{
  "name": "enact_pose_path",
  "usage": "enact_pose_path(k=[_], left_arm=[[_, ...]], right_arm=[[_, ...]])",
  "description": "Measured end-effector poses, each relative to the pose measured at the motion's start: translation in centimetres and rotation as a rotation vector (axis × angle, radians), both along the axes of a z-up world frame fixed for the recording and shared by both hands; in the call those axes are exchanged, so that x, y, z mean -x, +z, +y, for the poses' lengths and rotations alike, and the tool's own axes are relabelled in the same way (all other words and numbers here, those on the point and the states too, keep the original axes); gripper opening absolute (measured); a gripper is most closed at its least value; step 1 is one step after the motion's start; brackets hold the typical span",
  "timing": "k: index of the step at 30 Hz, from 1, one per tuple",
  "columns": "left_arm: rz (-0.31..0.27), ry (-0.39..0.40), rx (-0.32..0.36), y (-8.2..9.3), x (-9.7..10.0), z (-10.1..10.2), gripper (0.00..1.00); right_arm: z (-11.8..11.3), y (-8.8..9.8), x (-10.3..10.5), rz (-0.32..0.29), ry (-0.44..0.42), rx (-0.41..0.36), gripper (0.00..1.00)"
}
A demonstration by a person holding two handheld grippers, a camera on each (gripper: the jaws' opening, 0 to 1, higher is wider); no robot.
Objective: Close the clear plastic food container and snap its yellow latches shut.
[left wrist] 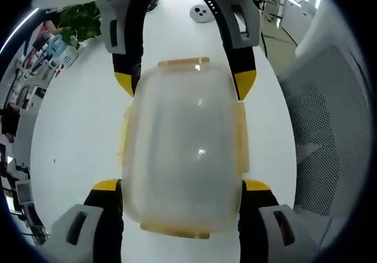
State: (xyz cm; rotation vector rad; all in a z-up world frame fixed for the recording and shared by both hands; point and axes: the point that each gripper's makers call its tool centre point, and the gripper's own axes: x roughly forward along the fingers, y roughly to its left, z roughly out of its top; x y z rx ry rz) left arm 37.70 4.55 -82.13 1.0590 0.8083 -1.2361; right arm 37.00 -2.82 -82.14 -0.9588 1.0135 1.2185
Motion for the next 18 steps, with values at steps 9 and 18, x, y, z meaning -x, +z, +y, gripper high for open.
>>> enact_pose_path(k=[9,18], left_arm=[[0.001,0.014,0.01,0.0,0.8,2.1,0.82],[0.001,0.01,0.022,0.0,1.2,3.4,0.82]], right_arm=[[2.0,-0.2,0.7,-0.001,0.013,0.021,0.8],[3.4,-0.4,1.0,-0.007,0.006,0.049,0.81]])
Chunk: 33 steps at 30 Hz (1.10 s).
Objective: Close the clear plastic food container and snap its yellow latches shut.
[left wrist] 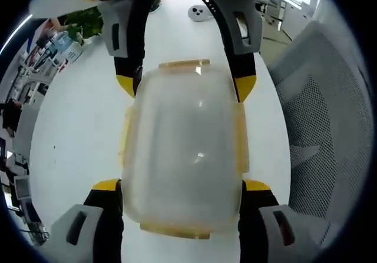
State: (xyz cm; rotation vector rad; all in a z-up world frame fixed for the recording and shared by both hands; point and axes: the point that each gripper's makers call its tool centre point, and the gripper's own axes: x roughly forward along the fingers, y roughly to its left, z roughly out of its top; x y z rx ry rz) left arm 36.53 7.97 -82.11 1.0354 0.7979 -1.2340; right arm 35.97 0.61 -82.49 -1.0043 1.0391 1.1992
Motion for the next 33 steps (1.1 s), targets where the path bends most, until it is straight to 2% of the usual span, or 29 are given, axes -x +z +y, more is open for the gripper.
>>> enact_pose_path(k=[12,33], left_arm=[[0.0,-0.002,0.002,0.0,0.4,1.6,0.82],[-0.001,0.02,-0.002,-0.2,0.7,6.1,0.82]], right_arm=[[1.6,-0.1,0.4,0.003,-0.001,0.01,0.81],[6.0,-0.2,0.7,0.004,0.023,0.018,0.81]])
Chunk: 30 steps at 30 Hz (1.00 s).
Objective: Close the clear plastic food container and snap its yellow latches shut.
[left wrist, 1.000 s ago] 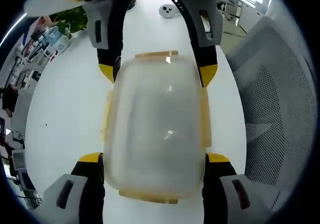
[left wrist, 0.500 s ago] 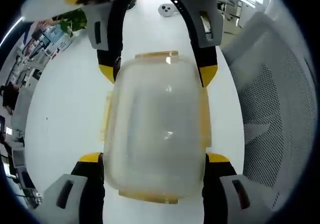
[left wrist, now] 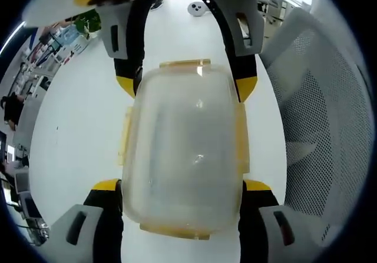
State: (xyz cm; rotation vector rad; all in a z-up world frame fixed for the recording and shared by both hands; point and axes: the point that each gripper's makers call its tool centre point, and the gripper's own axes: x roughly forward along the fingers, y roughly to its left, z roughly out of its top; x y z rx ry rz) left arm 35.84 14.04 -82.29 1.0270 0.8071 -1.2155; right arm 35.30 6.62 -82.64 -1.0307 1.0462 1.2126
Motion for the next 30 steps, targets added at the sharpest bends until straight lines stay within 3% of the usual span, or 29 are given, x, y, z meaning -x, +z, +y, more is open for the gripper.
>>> enact_pose_path(k=[18,30], left_arm=[[0.013,0.009,-0.005,-0.2,0.0,0.0,0.84],[0.01,0.027,0.005,-0.2,-1.3,0.1,0.84]], right_arm=[[0.1,-0.1,0.0,0.003,0.001,-0.005,0.81],[0.1,-0.1,-1.4,-0.002,0.017,-0.008,0.82]])
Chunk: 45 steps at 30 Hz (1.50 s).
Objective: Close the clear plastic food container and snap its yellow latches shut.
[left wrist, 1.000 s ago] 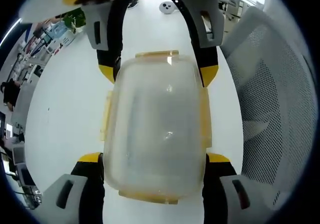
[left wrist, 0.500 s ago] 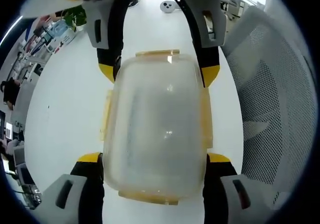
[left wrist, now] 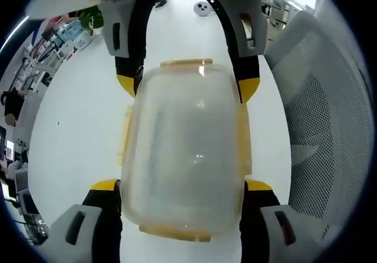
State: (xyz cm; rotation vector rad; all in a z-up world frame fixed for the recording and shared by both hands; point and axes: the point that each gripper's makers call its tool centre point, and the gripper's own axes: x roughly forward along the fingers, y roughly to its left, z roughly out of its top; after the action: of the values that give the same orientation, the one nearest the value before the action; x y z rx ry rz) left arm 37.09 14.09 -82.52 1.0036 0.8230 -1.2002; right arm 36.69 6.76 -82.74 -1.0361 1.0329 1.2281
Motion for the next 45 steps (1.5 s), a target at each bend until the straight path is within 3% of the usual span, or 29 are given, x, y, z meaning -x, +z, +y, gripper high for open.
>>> enact_pose_path(k=[45], left_arm=[[-0.001,0.013,-0.013,0.0,-6.4,0.1,0.85]], right_arm=[[0.2,0.2,-6.5,-0.009,0.012,-0.033,0.82]])
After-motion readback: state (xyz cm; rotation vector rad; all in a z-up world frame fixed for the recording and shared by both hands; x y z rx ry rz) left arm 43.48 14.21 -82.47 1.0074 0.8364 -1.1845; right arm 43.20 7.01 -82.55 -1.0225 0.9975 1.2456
